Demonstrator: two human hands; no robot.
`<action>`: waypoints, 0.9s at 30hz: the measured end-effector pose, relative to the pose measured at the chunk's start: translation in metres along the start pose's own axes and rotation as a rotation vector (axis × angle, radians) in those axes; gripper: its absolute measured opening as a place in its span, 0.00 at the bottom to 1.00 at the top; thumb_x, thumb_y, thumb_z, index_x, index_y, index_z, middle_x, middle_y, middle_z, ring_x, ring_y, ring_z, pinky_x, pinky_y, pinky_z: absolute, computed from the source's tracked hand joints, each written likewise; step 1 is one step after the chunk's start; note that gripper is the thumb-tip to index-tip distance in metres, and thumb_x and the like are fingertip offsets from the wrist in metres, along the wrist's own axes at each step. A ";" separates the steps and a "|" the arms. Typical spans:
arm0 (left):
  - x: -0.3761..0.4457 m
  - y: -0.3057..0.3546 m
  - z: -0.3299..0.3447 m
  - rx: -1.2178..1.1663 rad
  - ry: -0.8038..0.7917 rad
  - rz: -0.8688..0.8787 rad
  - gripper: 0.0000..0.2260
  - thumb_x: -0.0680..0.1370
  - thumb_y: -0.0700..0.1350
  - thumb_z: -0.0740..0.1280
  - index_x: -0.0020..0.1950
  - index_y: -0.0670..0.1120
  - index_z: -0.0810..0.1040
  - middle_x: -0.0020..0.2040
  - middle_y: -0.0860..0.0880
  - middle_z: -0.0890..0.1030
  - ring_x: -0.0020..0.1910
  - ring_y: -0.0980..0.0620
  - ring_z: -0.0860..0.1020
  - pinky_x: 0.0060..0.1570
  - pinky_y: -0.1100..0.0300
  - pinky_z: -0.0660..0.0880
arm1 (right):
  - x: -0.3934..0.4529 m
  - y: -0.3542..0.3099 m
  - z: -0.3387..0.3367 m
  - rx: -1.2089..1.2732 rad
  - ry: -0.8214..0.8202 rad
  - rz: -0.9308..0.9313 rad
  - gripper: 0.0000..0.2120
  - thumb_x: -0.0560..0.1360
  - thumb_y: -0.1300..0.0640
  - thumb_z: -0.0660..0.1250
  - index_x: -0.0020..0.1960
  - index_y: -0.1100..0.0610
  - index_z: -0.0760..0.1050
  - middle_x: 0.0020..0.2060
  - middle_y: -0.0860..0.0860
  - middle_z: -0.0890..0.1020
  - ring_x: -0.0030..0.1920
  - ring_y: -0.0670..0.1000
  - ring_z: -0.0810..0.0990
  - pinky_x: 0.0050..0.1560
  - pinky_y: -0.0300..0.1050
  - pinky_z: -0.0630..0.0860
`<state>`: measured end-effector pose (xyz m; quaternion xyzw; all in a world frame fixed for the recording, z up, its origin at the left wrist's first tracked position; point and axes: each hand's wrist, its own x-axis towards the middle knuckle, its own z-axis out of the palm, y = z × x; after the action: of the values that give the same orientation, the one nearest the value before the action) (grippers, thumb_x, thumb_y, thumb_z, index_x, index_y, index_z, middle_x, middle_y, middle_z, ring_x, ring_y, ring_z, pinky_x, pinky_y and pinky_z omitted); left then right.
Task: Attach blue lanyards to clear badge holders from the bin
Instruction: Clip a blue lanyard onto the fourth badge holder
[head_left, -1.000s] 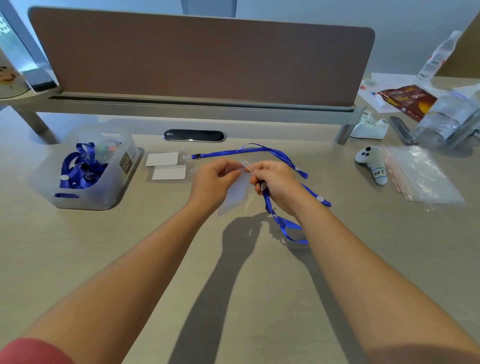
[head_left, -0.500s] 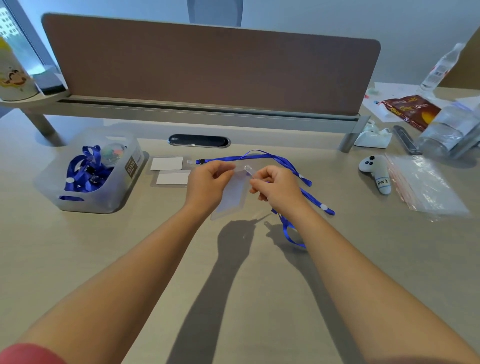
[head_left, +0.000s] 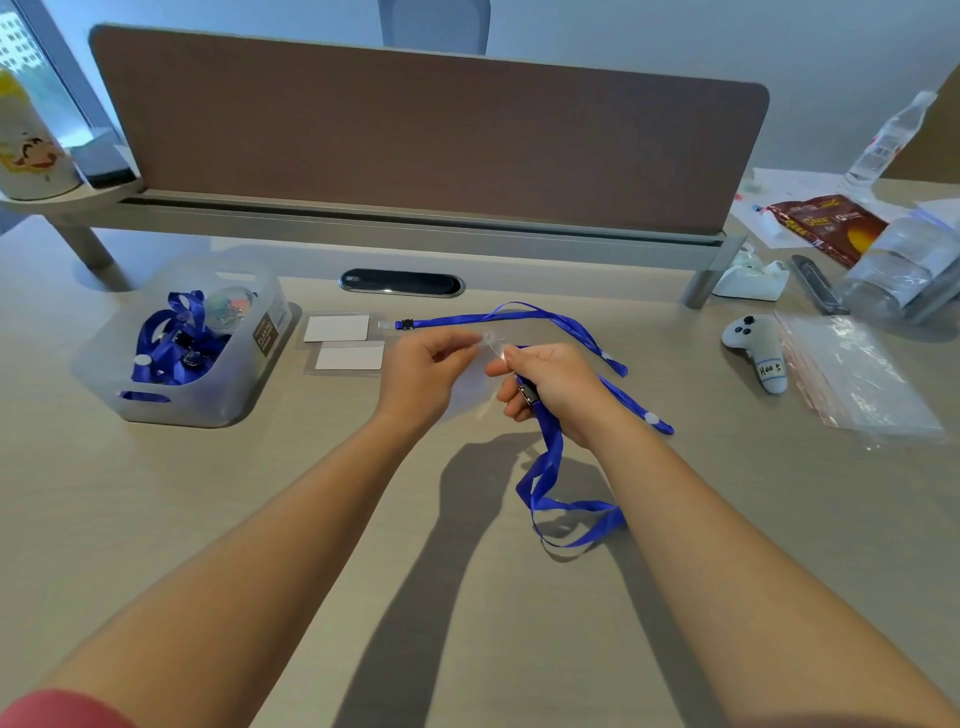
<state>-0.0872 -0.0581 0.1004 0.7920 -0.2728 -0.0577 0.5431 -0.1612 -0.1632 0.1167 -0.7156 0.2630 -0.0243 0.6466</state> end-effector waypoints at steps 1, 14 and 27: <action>0.000 0.000 0.000 -0.007 -0.003 -0.004 0.11 0.74 0.36 0.62 0.55 0.39 0.76 0.54 0.40 0.80 0.48 0.53 0.74 0.49 0.62 0.71 | 0.000 0.000 0.000 0.024 -0.005 0.003 0.14 0.78 0.54 0.57 0.41 0.59 0.76 0.28 0.52 0.76 0.21 0.43 0.74 0.26 0.34 0.73; 0.003 -0.003 0.002 -0.033 -0.051 0.001 0.13 0.74 0.36 0.62 0.58 0.40 0.74 0.55 0.40 0.79 0.48 0.52 0.74 0.51 0.60 0.72 | 0.005 0.001 -0.001 0.119 0.011 -0.054 0.09 0.77 0.62 0.59 0.41 0.55 0.74 0.35 0.50 0.78 0.31 0.46 0.75 0.34 0.37 0.74; 0.004 -0.019 -0.008 0.484 -0.066 0.447 0.15 0.71 0.33 0.66 0.56 0.41 0.76 0.46 0.37 0.81 0.39 0.40 0.78 0.40 0.58 0.71 | 0.008 -0.003 0.005 0.045 0.062 0.053 0.07 0.76 0.62 0.61 0.41 0.60 0.75 0.33 0.52 0.80 0.27 0.45 0.73 0.28 0.34 0.71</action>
<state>-0.0737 -0.0479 0.0872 0.8162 -0.4633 0.1036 0.3292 -0.1518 -0.1617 0.1161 -0.6925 0.3012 -0.0356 0.6545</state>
